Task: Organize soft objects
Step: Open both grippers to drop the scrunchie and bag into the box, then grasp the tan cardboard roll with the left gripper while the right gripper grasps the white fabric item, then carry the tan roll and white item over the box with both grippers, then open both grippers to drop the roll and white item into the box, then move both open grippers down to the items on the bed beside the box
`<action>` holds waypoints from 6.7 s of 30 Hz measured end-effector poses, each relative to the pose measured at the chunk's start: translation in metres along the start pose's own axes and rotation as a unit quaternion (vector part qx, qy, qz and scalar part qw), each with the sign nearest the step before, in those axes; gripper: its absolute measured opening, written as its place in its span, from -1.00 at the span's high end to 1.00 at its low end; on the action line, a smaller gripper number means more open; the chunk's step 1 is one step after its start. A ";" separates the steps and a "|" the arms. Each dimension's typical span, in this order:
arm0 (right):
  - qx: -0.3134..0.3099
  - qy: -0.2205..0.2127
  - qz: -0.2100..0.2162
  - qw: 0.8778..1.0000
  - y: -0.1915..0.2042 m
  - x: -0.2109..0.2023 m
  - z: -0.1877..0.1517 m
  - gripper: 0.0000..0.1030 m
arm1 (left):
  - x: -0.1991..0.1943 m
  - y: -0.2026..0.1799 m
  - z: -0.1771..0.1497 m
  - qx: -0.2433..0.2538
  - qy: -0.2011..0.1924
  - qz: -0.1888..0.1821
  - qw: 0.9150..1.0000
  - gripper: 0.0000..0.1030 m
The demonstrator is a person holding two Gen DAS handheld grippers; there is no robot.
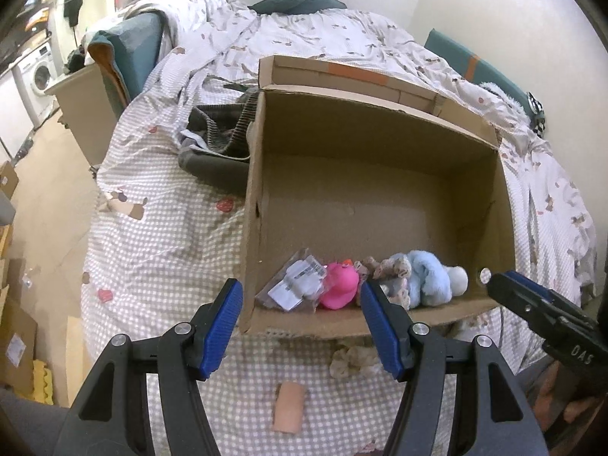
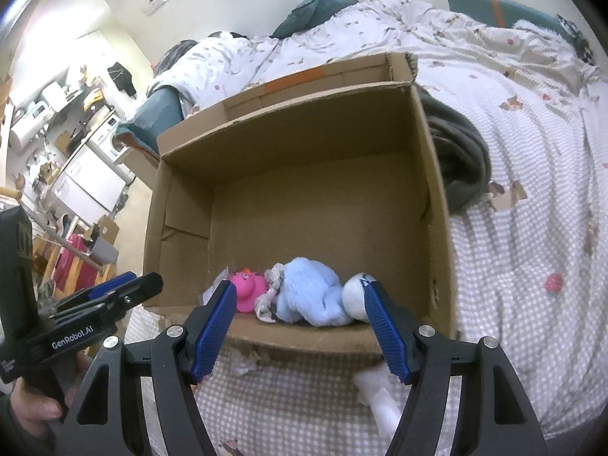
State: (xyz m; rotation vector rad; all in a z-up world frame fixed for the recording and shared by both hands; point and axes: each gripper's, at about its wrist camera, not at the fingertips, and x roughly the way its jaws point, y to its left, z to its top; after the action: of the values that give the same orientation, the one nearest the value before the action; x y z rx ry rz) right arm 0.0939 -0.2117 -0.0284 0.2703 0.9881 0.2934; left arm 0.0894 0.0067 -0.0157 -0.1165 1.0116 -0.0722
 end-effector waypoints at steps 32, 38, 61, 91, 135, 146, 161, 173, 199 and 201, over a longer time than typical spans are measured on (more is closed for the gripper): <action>0.062 0.056 -0.081 0.993 -0.034 -0.015 -0.046 -0.43 | 0.018 0.062 -0.060 -0.120 0.108 0.066 0.985 -0.19; 0.064 0.069 -0.087 0.992 -0.036 -0.007 -0.045 -0.43 | 0.034 0.031 -0.064 -0.057 0.127 0.042 0.989 -0.19; 0.112 0.136 -0.099 0.979 -0.060 0.030 -0.044 -0.43 | 0.041 0.002 -0.072 -0.026 0.148 -0.004 0.989 0.87; -0.006 0.151 -0.012 0.988 0.006 0.050 -0.055 0.64 | 0.024 0.018 -0.060 -0.055 0.113 0.008 0.992 0.87; -0.017 0.031 -0.029 0.999 -0.006 0.028 0.020 0.64 | 0.048 0.000 0.040 -0.002 0.026 0.003 1.000 0.87; -0.016 0.045 -0.047 0.998 -0.008 0.029 0.015 0.64 | 0.050 -0.007 0.032 0.009 0.033 0.012 0.999 0.87; -0.011 0.048 -0.043 0.998 -0.009 0.030 0.014 0.64 | 0.046 -0.016 0.028 0.025 0.024 0.015 0.999 0.74; -0.005 0.051 -0.030 0.998 -0.010 0.033 0.013 0.64 | 0.042 -0.013 0.030 0.007 0.016 0.006 1.000 -0.08; 0.029 -0.002 -0.036 0.999 -0.019 0.011 0.014 -0.70 | 0.011 -0.016 0.019 0.046 -0.025 0.029 0.998 -0.17; 0.025 0.001 -0.036 0.999 -0.018 0.010 0.013 -0.70 | 0.007 -0.015 0.016 0.051 -0.026 0.032 0.998 -0.17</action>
State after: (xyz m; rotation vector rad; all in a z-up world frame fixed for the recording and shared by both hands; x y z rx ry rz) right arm 0.1121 -0.2260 -0.0362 0.2786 1.0059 0.2033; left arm 0.1067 -0.0082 -0.0117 0.0063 0.9572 -0.0621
